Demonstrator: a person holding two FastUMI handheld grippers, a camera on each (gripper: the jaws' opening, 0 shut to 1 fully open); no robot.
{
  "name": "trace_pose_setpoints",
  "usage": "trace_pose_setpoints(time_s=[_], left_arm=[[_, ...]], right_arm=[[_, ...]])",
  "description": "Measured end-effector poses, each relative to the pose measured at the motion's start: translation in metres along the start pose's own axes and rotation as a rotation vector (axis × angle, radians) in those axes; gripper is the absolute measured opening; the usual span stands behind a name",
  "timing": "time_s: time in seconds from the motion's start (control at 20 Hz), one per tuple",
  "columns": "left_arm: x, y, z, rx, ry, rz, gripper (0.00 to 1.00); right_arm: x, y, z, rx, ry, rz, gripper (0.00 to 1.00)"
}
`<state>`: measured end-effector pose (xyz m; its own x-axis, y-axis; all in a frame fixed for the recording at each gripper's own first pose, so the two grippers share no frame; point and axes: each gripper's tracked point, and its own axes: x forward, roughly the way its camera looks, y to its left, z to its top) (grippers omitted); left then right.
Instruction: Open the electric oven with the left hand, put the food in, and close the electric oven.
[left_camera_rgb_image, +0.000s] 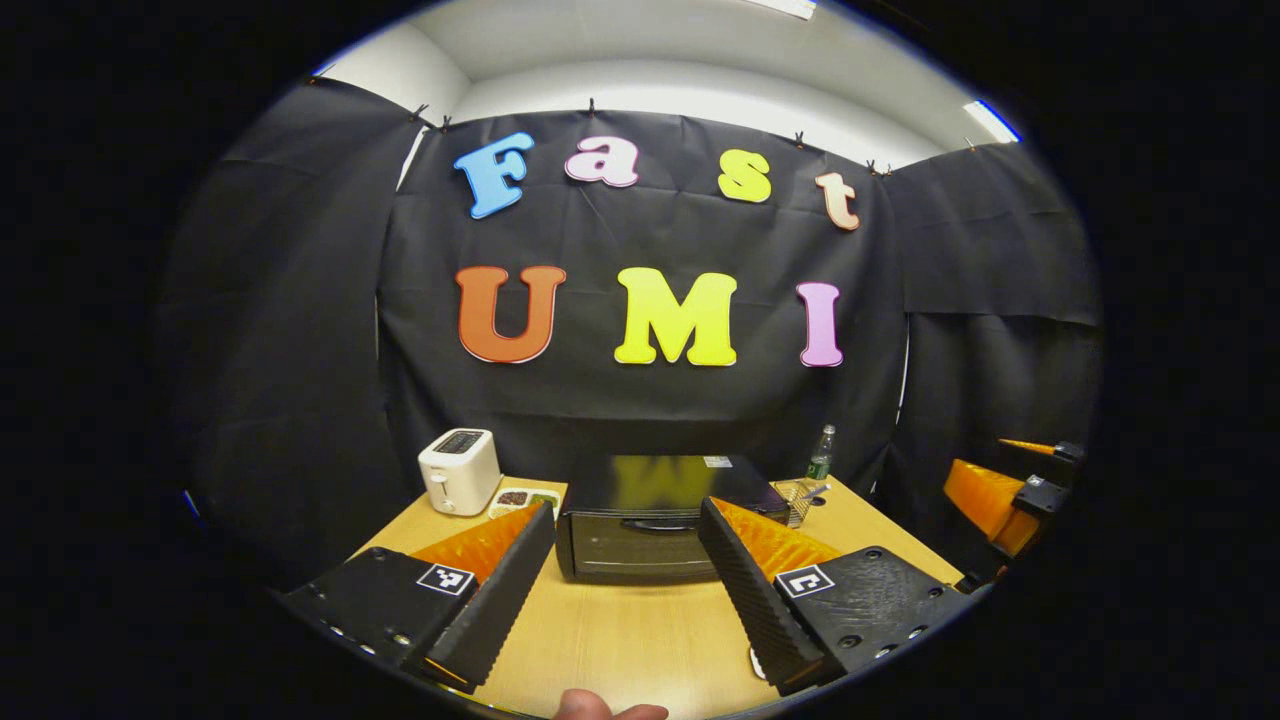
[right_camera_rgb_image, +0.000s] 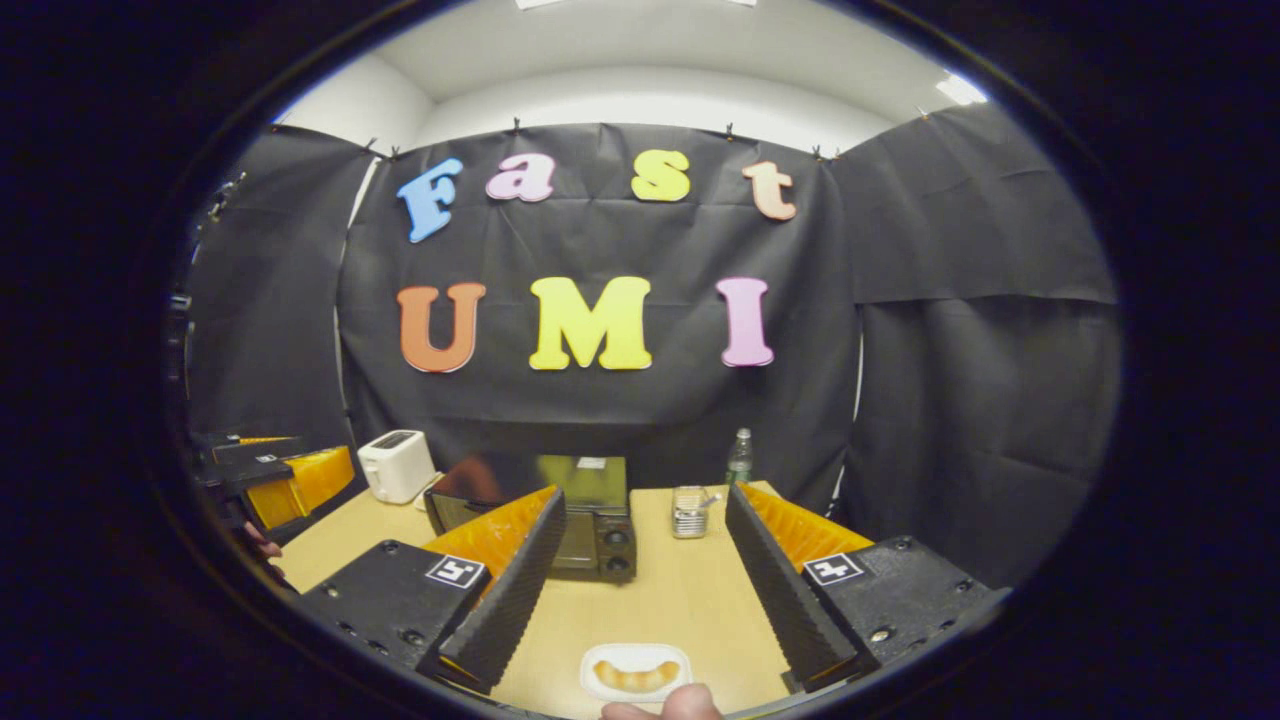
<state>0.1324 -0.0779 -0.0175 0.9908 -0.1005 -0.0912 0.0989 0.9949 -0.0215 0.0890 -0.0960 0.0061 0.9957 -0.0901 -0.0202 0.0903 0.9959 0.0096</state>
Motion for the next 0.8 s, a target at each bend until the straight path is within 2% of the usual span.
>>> trace_pose_setpoints(time_s=[0.4,0.55,0.6,0.8], left_arm=[[0.117,-0.035,-0.029,0.035,0.064,-0.052,0.94],[0.151,-0.042,-0.051,0.050,0.105,-0.063,0.94],[0.160,-0.045,-0.060,0.059,0.120,-0.065,0.94],[0.187,-0.049,-0.090,0.069,0.173,-0.065,0.94]], right_arm=[[-0.003,-0.099,-0.031,0.065,0.079,-0.223,0.97],[-0.010,-0.123,-0.036,0.059,0.103,-0.288,1.00],[-0.012,-0.129,-0.036,0.049,0.105,-0.307,0.97],[-0.018,-0.144,-0.040,0.023,0.133,-0.349,0.98]])
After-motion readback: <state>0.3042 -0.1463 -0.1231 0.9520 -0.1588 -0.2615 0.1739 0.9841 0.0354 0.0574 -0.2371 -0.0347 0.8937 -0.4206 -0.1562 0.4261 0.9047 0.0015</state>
